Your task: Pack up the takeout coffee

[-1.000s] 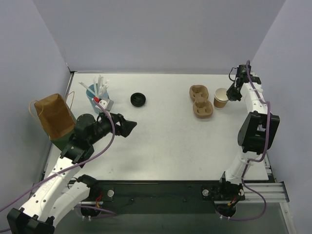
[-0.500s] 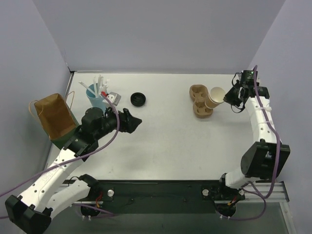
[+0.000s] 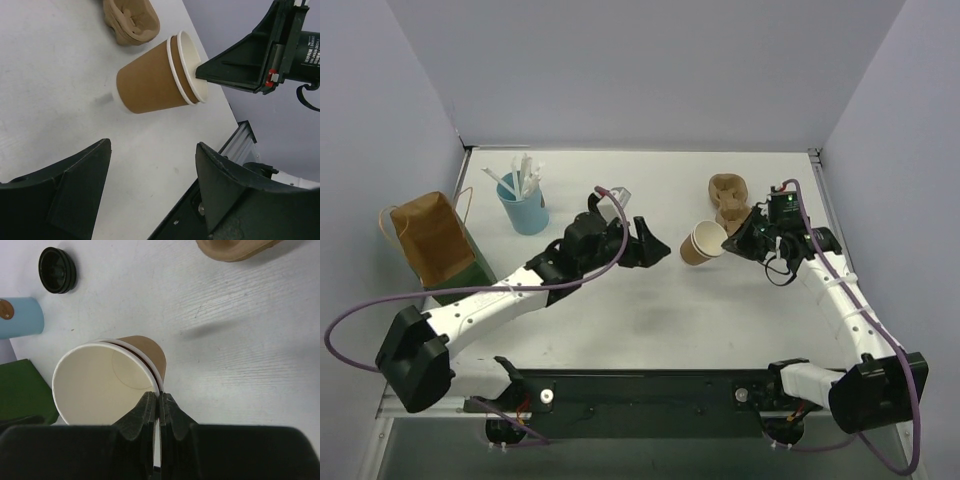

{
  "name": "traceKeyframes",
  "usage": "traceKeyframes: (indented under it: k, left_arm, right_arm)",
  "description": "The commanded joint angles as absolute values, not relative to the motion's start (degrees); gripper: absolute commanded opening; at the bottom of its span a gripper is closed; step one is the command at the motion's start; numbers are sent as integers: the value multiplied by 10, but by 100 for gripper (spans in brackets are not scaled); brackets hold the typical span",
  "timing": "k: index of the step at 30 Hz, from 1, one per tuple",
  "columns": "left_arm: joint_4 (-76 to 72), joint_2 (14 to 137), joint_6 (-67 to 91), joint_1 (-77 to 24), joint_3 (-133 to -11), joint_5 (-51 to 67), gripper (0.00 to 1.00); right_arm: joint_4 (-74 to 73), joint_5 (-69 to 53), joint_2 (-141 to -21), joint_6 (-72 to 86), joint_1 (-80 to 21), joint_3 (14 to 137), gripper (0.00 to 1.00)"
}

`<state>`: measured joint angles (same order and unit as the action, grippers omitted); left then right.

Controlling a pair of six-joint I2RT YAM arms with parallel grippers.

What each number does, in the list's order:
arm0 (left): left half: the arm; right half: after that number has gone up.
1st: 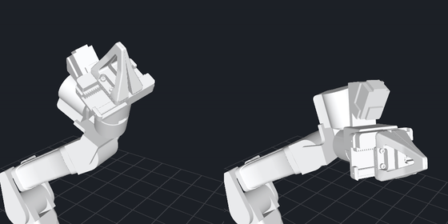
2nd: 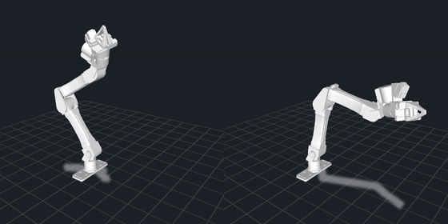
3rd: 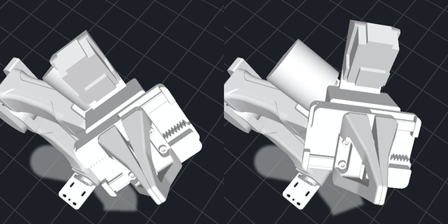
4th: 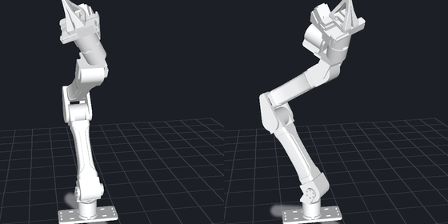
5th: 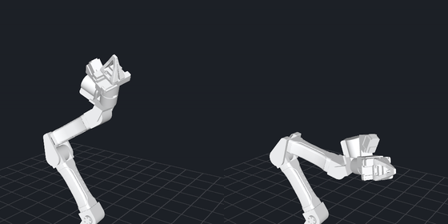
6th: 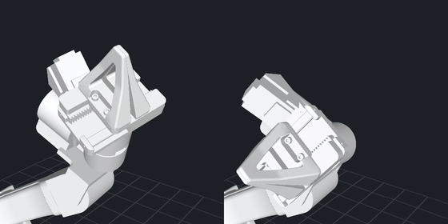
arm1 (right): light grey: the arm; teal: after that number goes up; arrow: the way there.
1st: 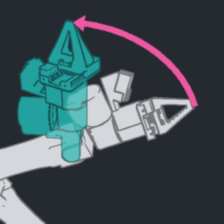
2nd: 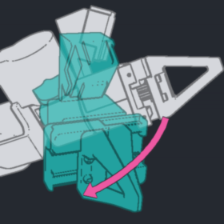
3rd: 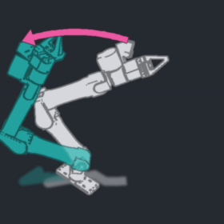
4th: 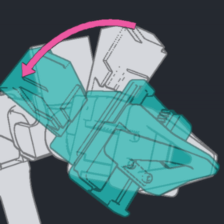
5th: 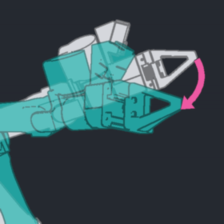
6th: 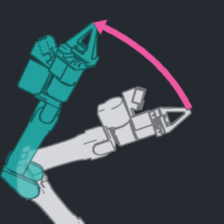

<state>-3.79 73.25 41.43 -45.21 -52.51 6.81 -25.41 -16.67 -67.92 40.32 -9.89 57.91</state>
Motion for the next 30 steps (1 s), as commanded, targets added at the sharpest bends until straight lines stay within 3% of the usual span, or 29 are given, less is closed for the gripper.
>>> traceKeyframes:
  k: [1, 8, 30]
  left_arm:
    - [-170, 786, 460, -481, -536, 69, 78]
    - [-184, 870, 464, -501, -578, 53, 76]
    - [-246, 907, 482, -501, -551, 49, 74]
  right_arm:
    - [-225, -190, -645, 426, -110, 558, 0]
    - [-219, -199, -631, 426, -113, 541, 0]
    - [-215, -197, -608, 429, -113, 527, 0]
